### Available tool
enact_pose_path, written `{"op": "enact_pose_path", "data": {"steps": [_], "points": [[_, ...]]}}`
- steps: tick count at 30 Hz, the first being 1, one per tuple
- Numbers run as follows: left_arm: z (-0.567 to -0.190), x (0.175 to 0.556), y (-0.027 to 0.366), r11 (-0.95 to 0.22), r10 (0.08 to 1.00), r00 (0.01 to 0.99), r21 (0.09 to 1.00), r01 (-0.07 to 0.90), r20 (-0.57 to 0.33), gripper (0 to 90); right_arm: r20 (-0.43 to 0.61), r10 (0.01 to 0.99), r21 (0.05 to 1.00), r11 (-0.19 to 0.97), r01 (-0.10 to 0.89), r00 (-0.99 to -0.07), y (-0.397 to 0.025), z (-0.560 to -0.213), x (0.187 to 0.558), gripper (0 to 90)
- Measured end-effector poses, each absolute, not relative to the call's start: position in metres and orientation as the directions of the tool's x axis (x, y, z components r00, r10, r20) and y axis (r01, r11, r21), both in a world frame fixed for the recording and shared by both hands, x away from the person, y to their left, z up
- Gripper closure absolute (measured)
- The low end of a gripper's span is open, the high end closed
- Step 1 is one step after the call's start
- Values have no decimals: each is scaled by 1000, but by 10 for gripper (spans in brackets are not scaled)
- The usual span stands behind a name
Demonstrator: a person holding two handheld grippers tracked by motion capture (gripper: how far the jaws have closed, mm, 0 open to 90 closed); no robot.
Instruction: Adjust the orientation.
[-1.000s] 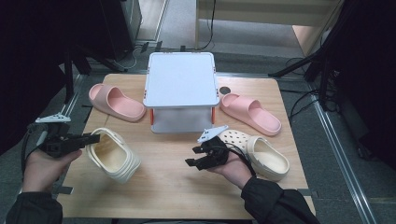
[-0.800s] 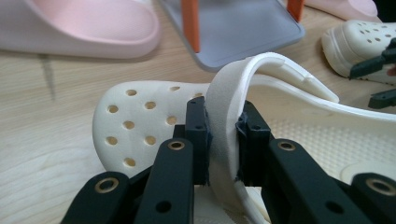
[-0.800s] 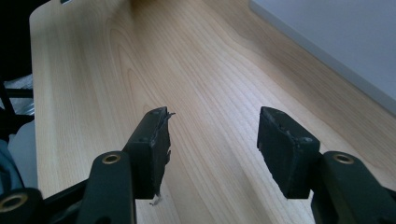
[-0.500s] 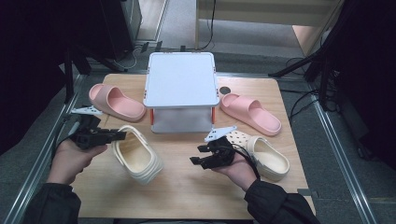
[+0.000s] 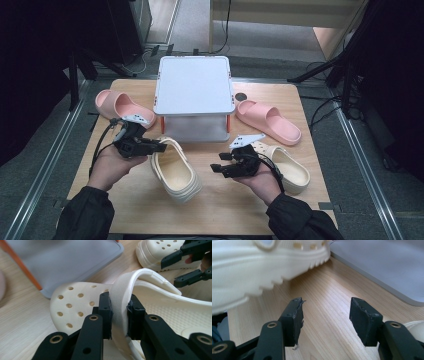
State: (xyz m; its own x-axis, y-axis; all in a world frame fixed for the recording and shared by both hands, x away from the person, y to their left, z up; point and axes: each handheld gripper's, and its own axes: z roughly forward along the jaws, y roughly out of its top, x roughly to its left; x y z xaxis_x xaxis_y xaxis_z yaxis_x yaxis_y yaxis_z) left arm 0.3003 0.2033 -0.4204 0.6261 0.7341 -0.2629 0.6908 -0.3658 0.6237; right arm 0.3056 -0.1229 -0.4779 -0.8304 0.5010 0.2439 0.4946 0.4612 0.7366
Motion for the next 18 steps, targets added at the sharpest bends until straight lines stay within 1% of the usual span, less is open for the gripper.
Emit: {"op": "enact_pose_path", "data": {"steps": [6, 12, 15, 18], "points": [[-433, 299, 180, -406, 708, 657, 613, 678, -258, 768, 243, 513, 735, 457, 501, -824, -126, -478, 305, 448], [-446, 299, 163, -445, 670, 689, 594, 670, -276, 738, 245, 521, 734, 451, 508, -817, -129, -479, 303, 448], [-446, 298, 159, -466, 667, 701, 593, 656, -252, 733, 248, 524, 733, 448, 511, -815, -130, -480, 303, 448], [-449, 298, 161, -448, 661, 697, 599, 664, -279, 720, 247, 522, 730, 453, 511, -816, -131, -481, 301, 450]]}}
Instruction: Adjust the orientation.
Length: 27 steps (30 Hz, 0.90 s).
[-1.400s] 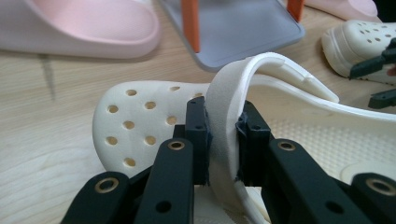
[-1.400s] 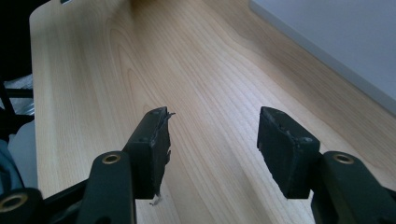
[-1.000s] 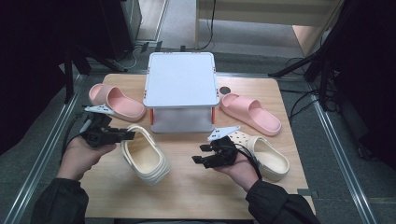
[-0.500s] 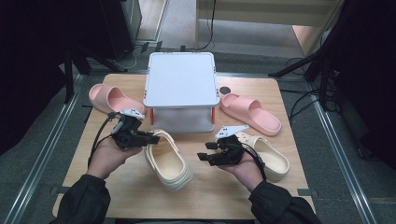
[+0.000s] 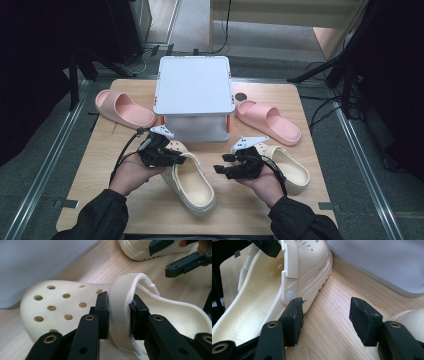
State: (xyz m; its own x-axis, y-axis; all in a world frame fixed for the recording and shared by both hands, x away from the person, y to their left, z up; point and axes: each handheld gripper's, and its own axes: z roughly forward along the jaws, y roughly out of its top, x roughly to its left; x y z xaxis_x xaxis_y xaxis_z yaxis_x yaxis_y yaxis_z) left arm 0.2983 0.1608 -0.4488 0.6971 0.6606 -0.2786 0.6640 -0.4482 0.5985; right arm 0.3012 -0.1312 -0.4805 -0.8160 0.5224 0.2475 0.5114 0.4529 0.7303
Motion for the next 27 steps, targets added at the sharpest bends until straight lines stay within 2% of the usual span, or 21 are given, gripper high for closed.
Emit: {"op": "enact_pose_path", "data": {"steps": [9, 13, 15, 18, 27], "points": [[-449, 294, 159, -480, 613, 739, 610, 630, -281, 660, 273, 511, 736, 435, 519, -815, -132, -481, 297, 526], [-440, 293, 166, -442, 617, 735, 648, 620, -282, 669, 272, 510, 736, 436, 518, -816, -131, -481, 295, 538], [-437, 293, 173, -429, 634, 723, 654, 623, -273, 695, 269, 509, 736, 439, 515, -818, -130, -481, 295, 554], [-440, 291, 185, -401, 666, 692, 649, 647, -279, 785, 273, 497, 733, 447, 513, -824, -127, -482, 295, 604], [-459, 282, 208, -333, 724, 625, 646, 687, -291, 866, 271, 444, 727, 487, 484, -854, -112, -486, 298, 811]]}}
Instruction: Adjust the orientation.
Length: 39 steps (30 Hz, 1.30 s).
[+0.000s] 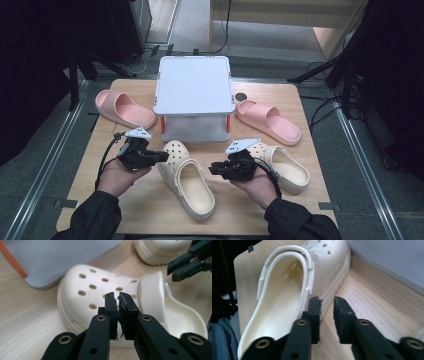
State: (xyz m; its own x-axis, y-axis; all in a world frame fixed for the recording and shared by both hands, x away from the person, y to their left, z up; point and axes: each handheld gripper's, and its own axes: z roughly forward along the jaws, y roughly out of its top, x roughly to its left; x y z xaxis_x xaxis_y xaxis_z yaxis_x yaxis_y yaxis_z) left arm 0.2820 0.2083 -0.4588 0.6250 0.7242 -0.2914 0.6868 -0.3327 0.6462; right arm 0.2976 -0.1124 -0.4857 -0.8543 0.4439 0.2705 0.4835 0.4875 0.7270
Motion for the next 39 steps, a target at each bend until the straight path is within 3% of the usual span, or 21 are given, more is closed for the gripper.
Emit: {"op": "enact_pose_path", "data": {"steps": [2, 5, 16, 39], "points": [[-463, 280, 210, -339, 724, 621, 630, 699, -299, 873, 283, 426, 720, 497, 484, -859, -110, -486, 299, 900], [-466, 274, 210, -353, 743, 614, 624, 697, -266, 877, 303, 416, 706, 507, 495, -858, -106, -488, 302, 900], [-496, 269, 214, -315, 766, 565, 586, 746, -307, 874, 298, 374, 716, 520, 465, -878, -91, -486, 306, 878], [-500, 286, 211, -299, 758, 576, 621, 725, -306, 874, 284, 379, 719, 524, 457, -881, -87, -485, 294, 892]]}}
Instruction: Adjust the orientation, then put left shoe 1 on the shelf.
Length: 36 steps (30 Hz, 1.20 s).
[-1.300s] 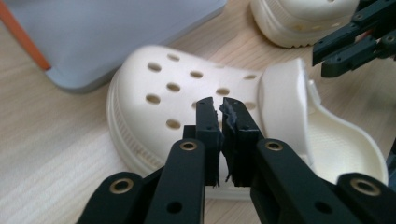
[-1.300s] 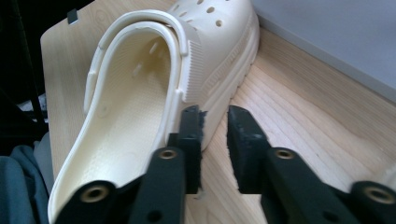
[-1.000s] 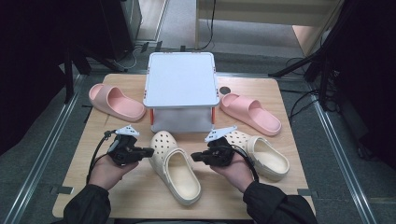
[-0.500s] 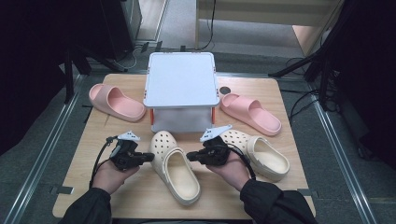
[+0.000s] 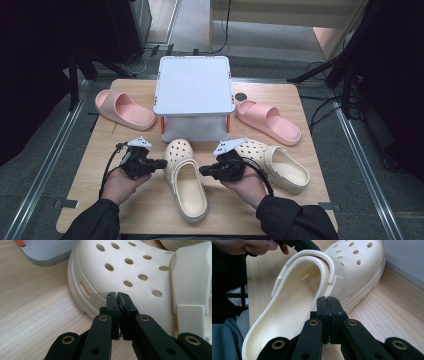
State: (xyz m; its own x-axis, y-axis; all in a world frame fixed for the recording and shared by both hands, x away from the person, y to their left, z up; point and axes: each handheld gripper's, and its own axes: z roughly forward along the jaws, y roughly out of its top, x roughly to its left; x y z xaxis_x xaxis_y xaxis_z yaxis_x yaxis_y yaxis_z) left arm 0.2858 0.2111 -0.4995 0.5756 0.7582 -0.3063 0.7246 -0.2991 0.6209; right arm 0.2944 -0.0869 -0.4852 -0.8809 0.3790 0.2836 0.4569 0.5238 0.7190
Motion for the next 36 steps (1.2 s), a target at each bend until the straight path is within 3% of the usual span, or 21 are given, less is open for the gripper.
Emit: {"op": "enact_pose_path", "data": {"steps": [6, 13, 16, 18, 28, 36], "points": [[-500, 296, 209, -298, 750, 582, 626, 721, -315, 871, 285, 392, 724, 511, 464, -875, -86, -486, 286, 868], [-500, 303, 205, -298, 746, 585, 627, 720, -319, 874, 261, 409, 734, 504, 454, -875, -85, -487, 278, 900], [-500, 308, 210, -285, 738, 575, 609, 741, -354, 839, 274, 416, 731, 496, 469, -867, -88, -488, 278, 900], [-499, 312, 214, -297, 736, 576, 594, 748, -357, 801, 268, 432, 734, 487, 473, -861, -91, -487, 278, 874], [-468, 309, 221, -285, 702, 605, 629, 723, -376, 790, 270, 471, 760, 431, 486, -840, -99, -478, 280, 707], [-438, 315, 229, -297, 689, 636, 664, 686, -348, 878, 264, 497, 760, 421, 495, -827, -93, -471, 272, 548]]}}
